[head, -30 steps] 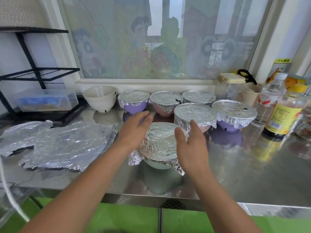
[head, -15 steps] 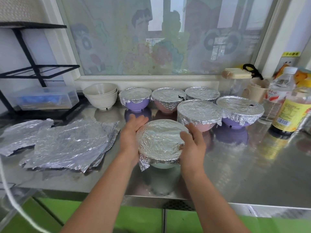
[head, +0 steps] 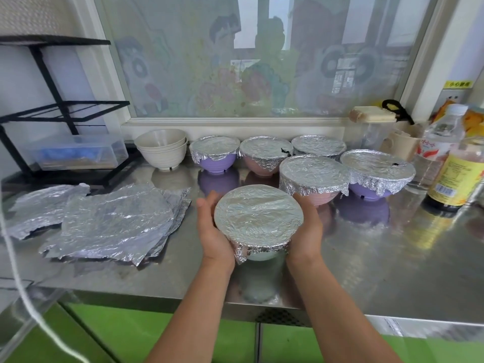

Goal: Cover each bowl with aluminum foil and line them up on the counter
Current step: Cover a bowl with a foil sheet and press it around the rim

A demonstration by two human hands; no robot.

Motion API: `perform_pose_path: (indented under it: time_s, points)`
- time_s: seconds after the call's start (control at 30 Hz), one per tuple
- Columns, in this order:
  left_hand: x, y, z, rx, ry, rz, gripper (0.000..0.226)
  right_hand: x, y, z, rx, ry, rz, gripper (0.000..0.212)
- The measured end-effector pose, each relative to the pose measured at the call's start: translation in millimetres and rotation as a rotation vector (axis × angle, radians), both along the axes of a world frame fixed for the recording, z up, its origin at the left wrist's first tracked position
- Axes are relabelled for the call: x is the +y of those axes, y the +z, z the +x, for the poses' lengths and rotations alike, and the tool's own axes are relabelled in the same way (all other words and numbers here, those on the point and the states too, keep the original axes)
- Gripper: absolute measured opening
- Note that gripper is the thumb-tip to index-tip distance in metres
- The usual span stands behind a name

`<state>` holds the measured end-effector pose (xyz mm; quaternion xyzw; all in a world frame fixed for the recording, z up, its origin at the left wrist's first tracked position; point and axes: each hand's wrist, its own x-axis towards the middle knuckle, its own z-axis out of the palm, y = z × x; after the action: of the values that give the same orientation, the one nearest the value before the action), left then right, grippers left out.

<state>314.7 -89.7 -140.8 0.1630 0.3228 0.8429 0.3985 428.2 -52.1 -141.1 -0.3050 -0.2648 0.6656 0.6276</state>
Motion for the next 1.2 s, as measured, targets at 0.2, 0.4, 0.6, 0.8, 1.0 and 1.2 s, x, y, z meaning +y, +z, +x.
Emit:
perform_pose_path:
  time_s: [0.2,0.4,0.6,0.8,1.0,1.2]
  points:
    - [-0.3,-9.0,9.8,-0.013,-0.017,0.006,0.12,-4.8,-1.1,-3.5,0.062,0.041,-0.02,0.053]
    - [-4.3,-8.8,8.4,0.027,-0.046,-0.003,0.089,-0.5,-0.2,1.9,-0.055,0.071,0.02,0.045]
    - [11.1,0.8,-51.3,0.286,-0.042,-0.15,0.074,-32.4,-0.8,18.0,-0.313,-0.251,0.094,0.036]
    - [11.2,19.1,-36.1,0.291,-0.381,-0.259,0.081,-55.1,-5.5,-20.7,-0.433,-0.354,0.142,0.067]
    - [-1.2,14.2,-8.4,0.176,-0.139,-0.256,0.071,-28.7,-5.9,-21.3,-0.384,-0.366,0.075,0.048]
    - [-11.3,9.4,6.1,0.118,0.027,-0.235,0.06,-12.0,8.3,-3.7,-0.315,-0.129,0.088,0.024]
